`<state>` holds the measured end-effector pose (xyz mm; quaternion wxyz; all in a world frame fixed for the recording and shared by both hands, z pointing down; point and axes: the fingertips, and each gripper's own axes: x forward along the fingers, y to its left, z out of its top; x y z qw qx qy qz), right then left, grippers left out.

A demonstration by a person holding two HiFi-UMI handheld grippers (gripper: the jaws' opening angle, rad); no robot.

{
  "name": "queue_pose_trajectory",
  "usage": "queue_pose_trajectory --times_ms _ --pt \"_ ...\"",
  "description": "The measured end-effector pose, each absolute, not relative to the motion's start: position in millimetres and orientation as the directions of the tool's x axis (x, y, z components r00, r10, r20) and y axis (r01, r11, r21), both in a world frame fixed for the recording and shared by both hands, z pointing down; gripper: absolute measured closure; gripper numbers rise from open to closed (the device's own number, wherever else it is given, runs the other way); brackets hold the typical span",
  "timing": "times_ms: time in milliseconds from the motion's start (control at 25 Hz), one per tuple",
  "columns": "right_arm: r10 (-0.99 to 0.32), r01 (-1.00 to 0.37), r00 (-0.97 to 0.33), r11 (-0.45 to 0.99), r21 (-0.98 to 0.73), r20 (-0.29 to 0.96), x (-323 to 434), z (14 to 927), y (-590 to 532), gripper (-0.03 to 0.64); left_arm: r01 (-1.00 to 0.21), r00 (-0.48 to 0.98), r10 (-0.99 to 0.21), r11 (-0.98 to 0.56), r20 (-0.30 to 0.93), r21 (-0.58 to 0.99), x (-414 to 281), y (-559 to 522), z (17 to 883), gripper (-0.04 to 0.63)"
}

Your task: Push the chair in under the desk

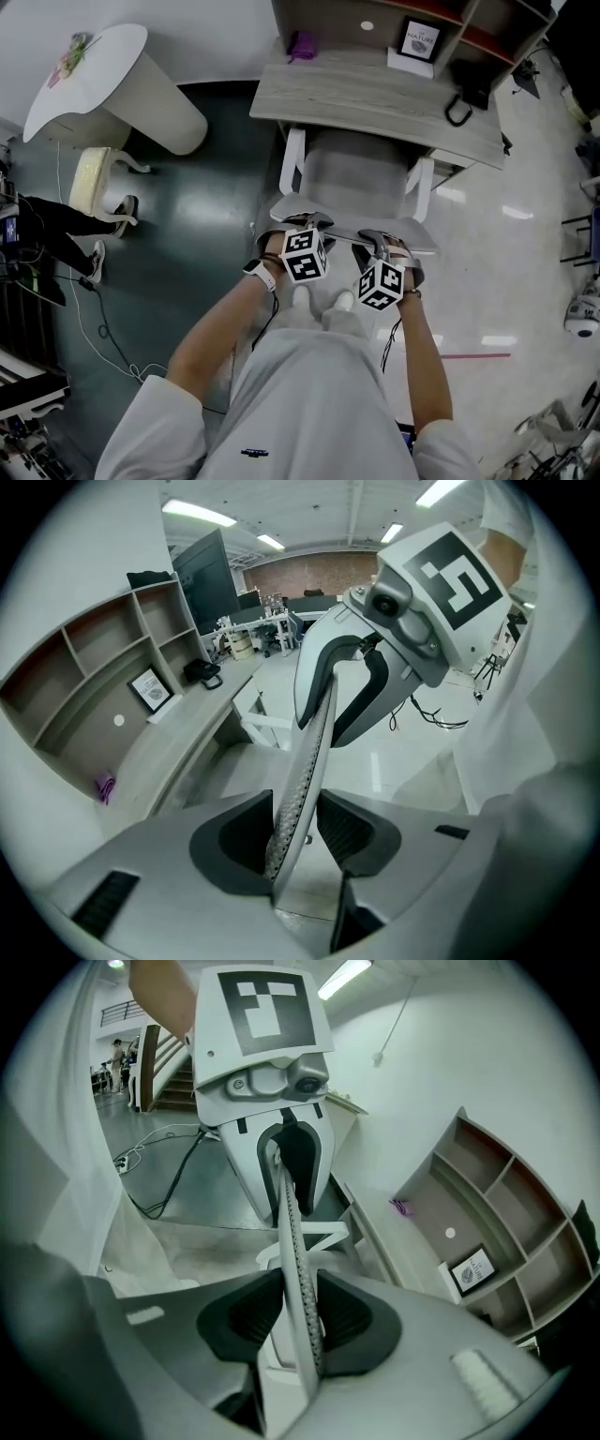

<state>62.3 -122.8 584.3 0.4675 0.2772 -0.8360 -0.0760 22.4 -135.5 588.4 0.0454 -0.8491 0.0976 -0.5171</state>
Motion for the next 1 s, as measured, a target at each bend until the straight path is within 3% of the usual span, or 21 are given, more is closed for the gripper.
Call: queue_pose_trajectory --times_ms 1000 --pt "-0.447 -0.262 -0.508 0.895 0.362 0.737 61.7 586.7 -96.8 0.506 -0.135 0.434 -0.192 -0.98 0.88 -0.147 22.4 -107.3 586.9 0.454"
